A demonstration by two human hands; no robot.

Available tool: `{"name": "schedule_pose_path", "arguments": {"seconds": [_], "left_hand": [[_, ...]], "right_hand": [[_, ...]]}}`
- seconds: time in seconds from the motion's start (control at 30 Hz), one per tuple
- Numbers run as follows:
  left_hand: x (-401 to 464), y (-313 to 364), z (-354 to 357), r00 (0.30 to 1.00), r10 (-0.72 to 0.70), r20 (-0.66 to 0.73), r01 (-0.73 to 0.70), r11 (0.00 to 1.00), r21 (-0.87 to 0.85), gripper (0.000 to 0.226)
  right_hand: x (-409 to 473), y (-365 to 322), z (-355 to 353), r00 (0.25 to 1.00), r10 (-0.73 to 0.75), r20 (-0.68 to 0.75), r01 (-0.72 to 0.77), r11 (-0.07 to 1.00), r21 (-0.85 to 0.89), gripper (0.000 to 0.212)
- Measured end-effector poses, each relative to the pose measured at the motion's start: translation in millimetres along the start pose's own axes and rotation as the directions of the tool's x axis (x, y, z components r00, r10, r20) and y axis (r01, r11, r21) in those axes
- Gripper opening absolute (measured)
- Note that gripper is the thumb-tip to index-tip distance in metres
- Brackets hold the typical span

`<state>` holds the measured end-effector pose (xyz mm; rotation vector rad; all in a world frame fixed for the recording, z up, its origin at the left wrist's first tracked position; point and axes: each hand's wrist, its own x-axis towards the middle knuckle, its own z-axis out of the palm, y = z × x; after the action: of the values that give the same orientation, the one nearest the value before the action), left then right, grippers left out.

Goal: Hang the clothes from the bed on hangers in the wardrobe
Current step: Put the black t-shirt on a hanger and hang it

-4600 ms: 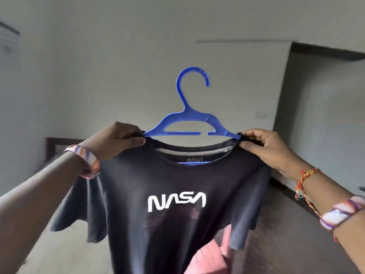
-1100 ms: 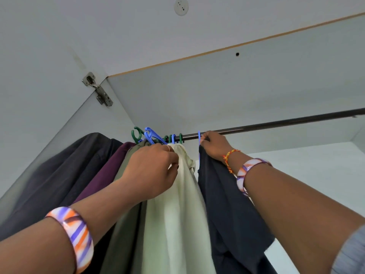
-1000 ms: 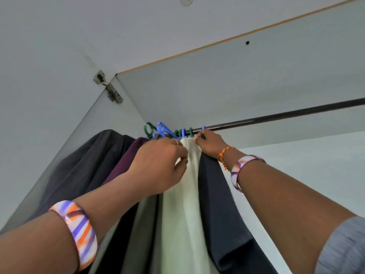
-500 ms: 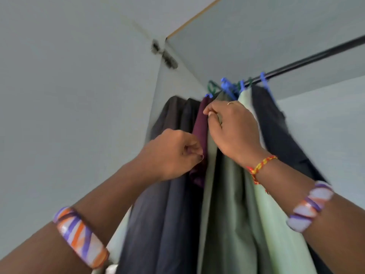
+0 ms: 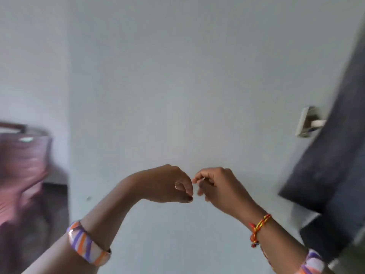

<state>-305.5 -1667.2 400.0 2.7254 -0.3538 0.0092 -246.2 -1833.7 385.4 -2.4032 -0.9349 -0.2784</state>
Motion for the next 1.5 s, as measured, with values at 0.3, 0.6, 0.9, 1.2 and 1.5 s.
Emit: {"name": "schedule_pose_path", "arguments": {"seconds": [0.3,0.6,0.9,1.2,1.5], "left_hand": [[-152.4,-128.3,72.9,0.808,-0.562,0.176,0.570,0.822,0.011,0.024],[-285.8,-253.8,103.6,0.590,-0.801,0.101,0.804,0.594,0.021,0.018],[-439.5,-433.4,183.5,0.454,-0.878,0.150,0.888,0.460,0.004,0.023],[-518.2,-581.8,127.7,0.322,-0.938,0.129,0.940,0.300,-0.162,0.019],[-596.1,-803.9,60.4,0.211,-0.972,0.101,0.966,0.192,-0.172,0.024]], "right_hand": [[-19.5,-85.0,180.1,0.726,-0.303,0.618,0.332,0.941,0.071,0.027],[-2.1,-190.4,346.9,0.528,-0.497,0.688,0.547,0.819,0.173,0.023],[-7.0,-323.8,595.6,0.289,-0.606,0.741,0.614,0.711,0.342,0.023],[72.4,-476.8,703.0,0.134,-0.691,0.710,0.672,0.590,0.447,0.025],[211.1,-627.7,880.0,0.112,-0.689,0.716,0.648,0.597,0.473,0.023]]}}
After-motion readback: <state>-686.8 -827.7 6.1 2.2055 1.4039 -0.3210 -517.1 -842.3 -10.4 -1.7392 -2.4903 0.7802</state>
